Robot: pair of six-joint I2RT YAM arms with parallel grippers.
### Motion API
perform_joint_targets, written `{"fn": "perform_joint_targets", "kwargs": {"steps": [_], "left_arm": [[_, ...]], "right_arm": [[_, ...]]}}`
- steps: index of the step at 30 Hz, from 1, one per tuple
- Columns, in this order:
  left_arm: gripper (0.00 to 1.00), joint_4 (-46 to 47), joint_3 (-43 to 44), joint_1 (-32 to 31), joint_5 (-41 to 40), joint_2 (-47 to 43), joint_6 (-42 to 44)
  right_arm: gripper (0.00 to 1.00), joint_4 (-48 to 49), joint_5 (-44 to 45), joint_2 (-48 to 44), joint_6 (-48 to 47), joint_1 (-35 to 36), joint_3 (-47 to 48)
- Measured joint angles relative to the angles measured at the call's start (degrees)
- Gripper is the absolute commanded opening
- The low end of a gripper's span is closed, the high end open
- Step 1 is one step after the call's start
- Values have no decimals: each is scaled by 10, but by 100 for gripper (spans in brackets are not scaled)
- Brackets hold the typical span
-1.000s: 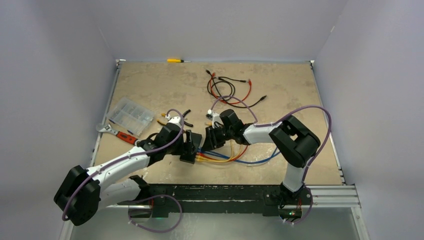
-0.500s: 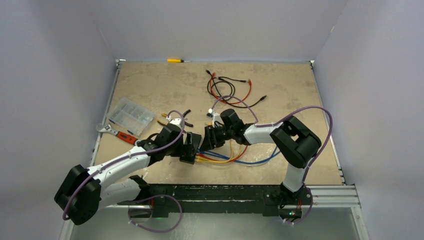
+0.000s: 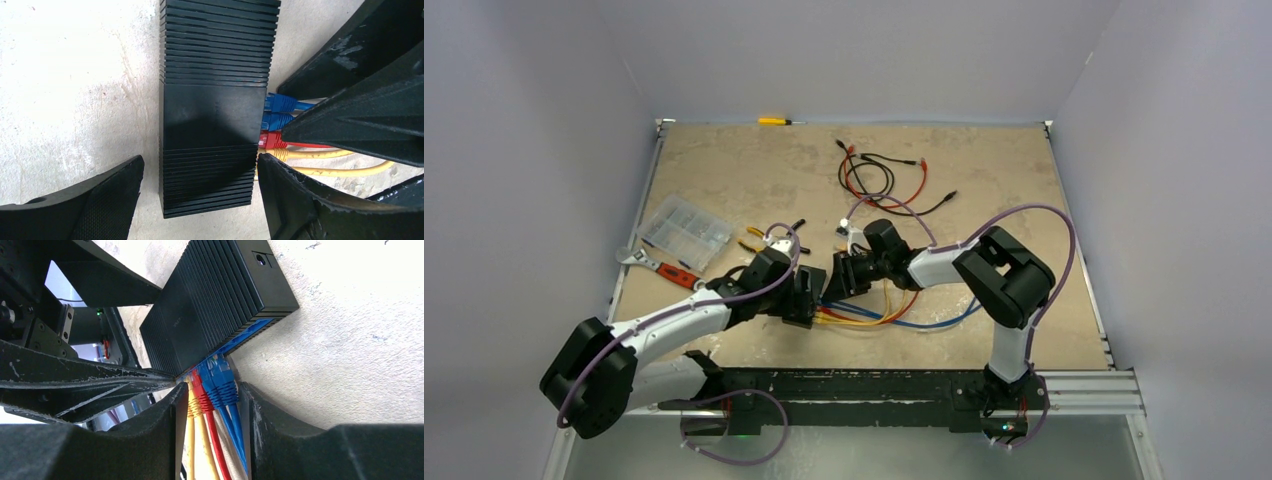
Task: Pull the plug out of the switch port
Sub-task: Pull the connector from the switch port.
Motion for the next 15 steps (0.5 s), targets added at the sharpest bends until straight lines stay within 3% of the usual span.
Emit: {"fn": "perform_joint_targets", "kwargs": {"steps": [4, 8, 15], "left_arm": [[78, 8, 0, -2, 6, 3, 3], [69, 17, -1, -3, 8, 12, 8], [35, 25, -2, -3, 10, 16, 10]], "right_arm": [[41, 12, -9, 8, 4, -4, 0], [41, 24, -18, 19, 8, -6, 4], [41, 40, -24, 38, 11, -7, 19]]}}
